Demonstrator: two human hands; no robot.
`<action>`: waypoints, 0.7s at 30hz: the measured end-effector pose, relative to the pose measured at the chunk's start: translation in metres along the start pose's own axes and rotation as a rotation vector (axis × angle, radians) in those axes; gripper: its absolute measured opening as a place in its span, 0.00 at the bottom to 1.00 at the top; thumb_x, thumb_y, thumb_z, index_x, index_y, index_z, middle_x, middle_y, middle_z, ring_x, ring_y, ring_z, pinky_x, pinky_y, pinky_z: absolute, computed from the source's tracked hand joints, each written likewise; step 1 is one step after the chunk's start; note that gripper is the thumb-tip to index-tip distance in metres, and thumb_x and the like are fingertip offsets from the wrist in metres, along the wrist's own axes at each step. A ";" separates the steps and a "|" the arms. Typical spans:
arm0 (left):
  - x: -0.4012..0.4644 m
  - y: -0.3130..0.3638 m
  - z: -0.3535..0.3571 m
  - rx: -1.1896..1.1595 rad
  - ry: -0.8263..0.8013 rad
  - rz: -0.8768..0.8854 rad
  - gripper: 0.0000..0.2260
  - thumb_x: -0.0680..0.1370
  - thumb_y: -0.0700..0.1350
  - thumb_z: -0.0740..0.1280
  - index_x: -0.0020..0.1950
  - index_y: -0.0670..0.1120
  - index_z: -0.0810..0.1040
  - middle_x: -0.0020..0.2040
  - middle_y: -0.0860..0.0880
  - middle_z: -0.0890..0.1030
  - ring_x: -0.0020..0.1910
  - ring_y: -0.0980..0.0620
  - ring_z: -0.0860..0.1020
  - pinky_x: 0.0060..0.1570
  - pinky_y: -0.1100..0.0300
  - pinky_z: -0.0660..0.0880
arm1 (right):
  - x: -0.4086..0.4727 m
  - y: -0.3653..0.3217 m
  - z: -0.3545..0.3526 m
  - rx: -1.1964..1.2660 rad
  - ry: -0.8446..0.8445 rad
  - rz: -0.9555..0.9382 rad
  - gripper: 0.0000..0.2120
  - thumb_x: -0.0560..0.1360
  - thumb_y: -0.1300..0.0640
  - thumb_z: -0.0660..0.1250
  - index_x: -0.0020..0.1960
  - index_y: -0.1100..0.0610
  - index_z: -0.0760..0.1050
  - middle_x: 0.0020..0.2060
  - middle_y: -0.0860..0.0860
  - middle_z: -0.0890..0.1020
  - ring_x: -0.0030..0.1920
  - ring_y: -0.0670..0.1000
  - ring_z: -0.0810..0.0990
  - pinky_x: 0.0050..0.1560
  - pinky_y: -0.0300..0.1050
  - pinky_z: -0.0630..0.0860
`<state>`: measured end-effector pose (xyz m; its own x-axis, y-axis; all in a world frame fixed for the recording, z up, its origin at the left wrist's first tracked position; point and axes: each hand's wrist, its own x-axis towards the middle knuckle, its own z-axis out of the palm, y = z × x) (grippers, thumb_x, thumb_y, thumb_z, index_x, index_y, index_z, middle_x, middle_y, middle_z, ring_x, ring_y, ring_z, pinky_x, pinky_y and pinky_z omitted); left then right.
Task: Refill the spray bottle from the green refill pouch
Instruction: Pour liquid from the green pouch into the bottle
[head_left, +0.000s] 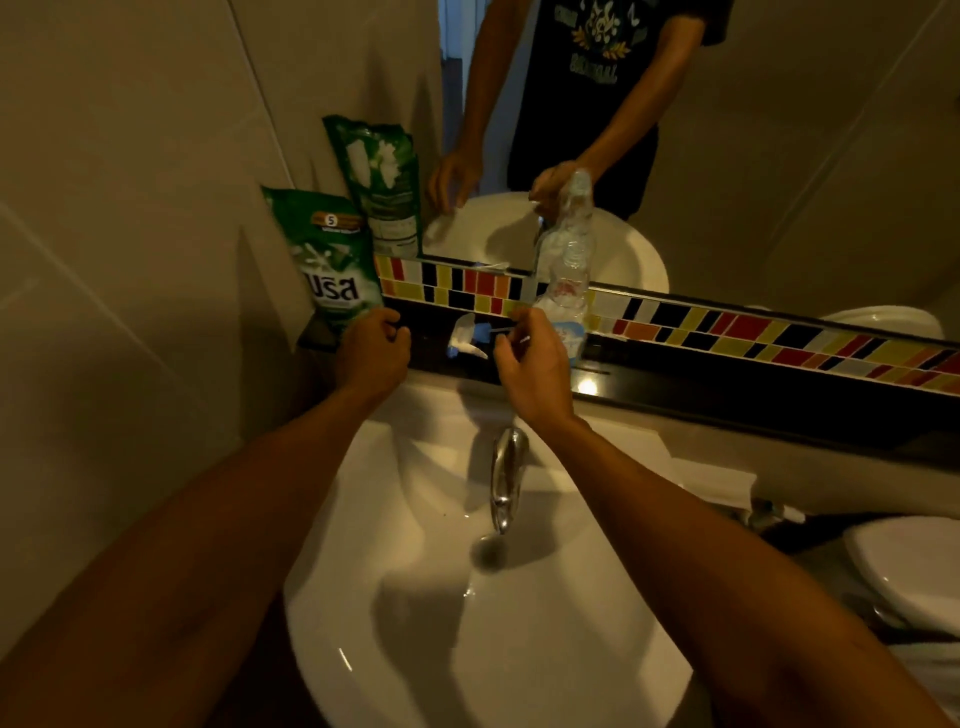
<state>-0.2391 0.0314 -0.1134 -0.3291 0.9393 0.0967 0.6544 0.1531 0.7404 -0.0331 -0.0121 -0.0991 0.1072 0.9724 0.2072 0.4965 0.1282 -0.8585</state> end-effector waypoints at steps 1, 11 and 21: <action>0.001 -0.004 -0.012 0.000 0.028 -0.004 0.09 0.78 0.46 0.68 0.57 0.47 0.80 0.52 0.44 0.82 0.51 0.45 0.80 0.53 0.50 0.78 | 0.002 -0.006 0.007 0.011 -0.029 -0.008 0.14 0.81 0.58 0.67 0.66 0.54 0.72 0.50 0.49 0.80 0.50 0.49 0.81 0.54 0.53 0.83; 0.017 -0.022 -0.089 -0.276 0.079 -0.088 0.21 0.78 0.40 0.65 0.71 0.47 0.71 0.63 0.50 0.78 0.58 0.50 0.77 0.54 0.54 0.77 | 0.026 -0.055 0.076 0.041 -0.187 -0.016 0.26 0.82 0.58 0.67 0.78 0.56 0.66 0.64 0.55 0.79 0.46 0.44 0.79 0.54 0.47 0.81; 0.077 -0.034 -0.098 -0.503 -0.080 -0.158 0.27 0.83 0.34 0.56 0.81 0.47 0.54 0.79 0.42 0.62 0.76 0.44 0.64 0.70 0.50 0.69 | 0.063 -0.071 0.127 0.110 -0.292 0.043 0.24 0.86 0.63 0.59 0.81 0.56 0.63 0.73 0.57 0.75 0.71 0.55 0.75 0.65 0.45 0.74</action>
<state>-0.3533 0.0689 -0.0664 -0.3316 0.9402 -0.0782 0.1871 0.1468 0.9713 -0.1709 0.0642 -0.0842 -0.1340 0.9902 0.0400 0.3990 0.0908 -0.9124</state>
